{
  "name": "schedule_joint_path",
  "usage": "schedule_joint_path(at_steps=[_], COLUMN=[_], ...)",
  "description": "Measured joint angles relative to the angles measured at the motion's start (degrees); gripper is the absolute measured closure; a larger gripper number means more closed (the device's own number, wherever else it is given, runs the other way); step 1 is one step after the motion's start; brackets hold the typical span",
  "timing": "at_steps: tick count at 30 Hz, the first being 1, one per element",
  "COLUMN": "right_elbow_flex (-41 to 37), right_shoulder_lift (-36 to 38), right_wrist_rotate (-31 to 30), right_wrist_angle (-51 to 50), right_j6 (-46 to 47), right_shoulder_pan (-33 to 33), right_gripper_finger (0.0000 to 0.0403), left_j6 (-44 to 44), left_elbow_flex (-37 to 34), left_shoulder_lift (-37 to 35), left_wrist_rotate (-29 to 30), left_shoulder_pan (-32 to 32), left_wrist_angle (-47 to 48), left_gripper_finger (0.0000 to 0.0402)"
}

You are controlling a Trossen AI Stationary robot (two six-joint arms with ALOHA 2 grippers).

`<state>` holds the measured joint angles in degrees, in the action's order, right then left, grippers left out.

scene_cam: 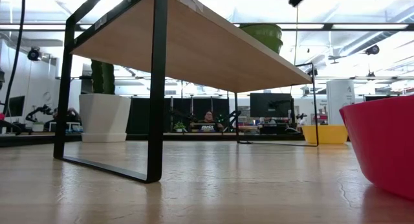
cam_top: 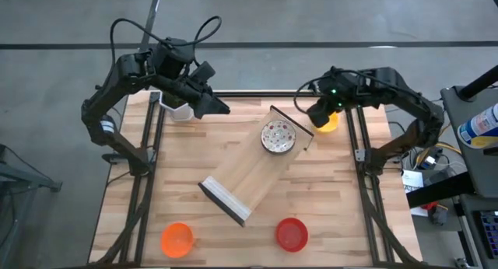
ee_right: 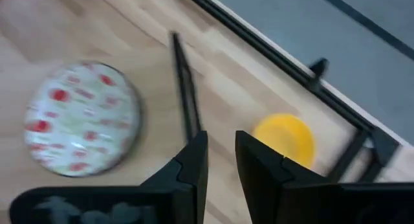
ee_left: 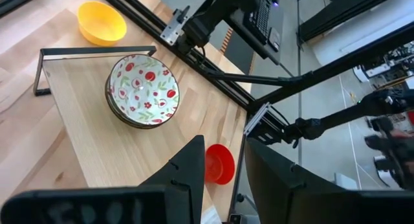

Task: Pick & Place Mini bowls
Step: Put the yellow bowl on the shelf

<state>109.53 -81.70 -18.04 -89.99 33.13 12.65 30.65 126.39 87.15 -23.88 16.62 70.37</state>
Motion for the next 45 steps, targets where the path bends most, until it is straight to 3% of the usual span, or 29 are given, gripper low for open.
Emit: schedule_joint_path(at_steps=[10,21,27,34,45], right_elbow_flex=[-20.37,-38.67,-44.84,-52.05,-56.79], right_shoulder_lift=[7.72,7.81,8.35,11.23,9.92], right_wrist_rotate=[3.59,8.86,10.15,18.34,18.56], right_wrist_angle=[0.34,5.98,10.95,22.36,23.97], right_j6=[-2.13,-7.90,-8.33,-6.92,0.87], right_shoulder_pan=[7.45,10.12,14.06,24.07,38.96], right_gripper_finger=[0.0321,0.0334,0.0335,0.0335,0.0335], left_j6=[-0.10,-0.48,-0.48,-0.33,-0.24], left_elbow_flex=[0.00,0.00,0.00,0.00,0.00], left_shoulder_lift=[-0.07,-0.07,-0.07,-0.07,-0.07], left_wrist_rotate=[0.00,-0.01,-0.02,-0.02,-0.04], left_shoulder_pan=[-0.02,-0.02,-0.02,-0.02,-0.02], left_wrist_angle=[-0.41,-2.33,-2.32,-2.27,-2.61], left_gripper_finger=[0.0299,0.0299,0.0299,0.0299,0.0299])
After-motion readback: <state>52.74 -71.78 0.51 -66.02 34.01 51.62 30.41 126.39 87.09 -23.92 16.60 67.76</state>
